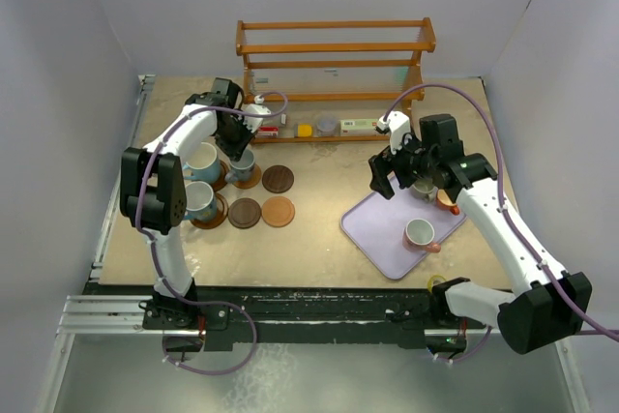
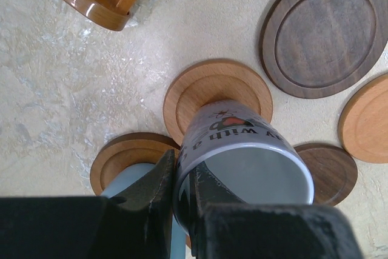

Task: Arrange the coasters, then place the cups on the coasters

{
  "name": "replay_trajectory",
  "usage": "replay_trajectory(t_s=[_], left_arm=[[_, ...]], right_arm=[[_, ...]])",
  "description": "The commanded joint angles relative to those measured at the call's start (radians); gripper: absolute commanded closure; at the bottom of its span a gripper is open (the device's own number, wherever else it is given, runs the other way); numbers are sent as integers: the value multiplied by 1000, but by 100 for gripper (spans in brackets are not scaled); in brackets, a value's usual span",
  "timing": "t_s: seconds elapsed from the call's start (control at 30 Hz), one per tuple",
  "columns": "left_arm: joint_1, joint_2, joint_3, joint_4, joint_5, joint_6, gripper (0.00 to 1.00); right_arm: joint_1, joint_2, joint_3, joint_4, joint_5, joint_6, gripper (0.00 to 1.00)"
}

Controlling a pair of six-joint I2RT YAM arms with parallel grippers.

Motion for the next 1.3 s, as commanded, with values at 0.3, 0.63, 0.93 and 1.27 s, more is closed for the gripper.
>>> replay_trajectory(t_s=[0.3,0.63,0.93,1.27], left_arm=[[12,-6,30,10,45,24,97],[12,-6,20,17,56,35,97],[12,-11,-1,16,20,52,88],[13,-32,-2,12,-11,49,72]], right_arm=[[-3,13,24,-9,-37,-21,9],[-3,10,24,-10,-34,-22,9],[-3,12,24,-13,-33,-22,9],[-3,15,27,-28,-39,-34,9]])
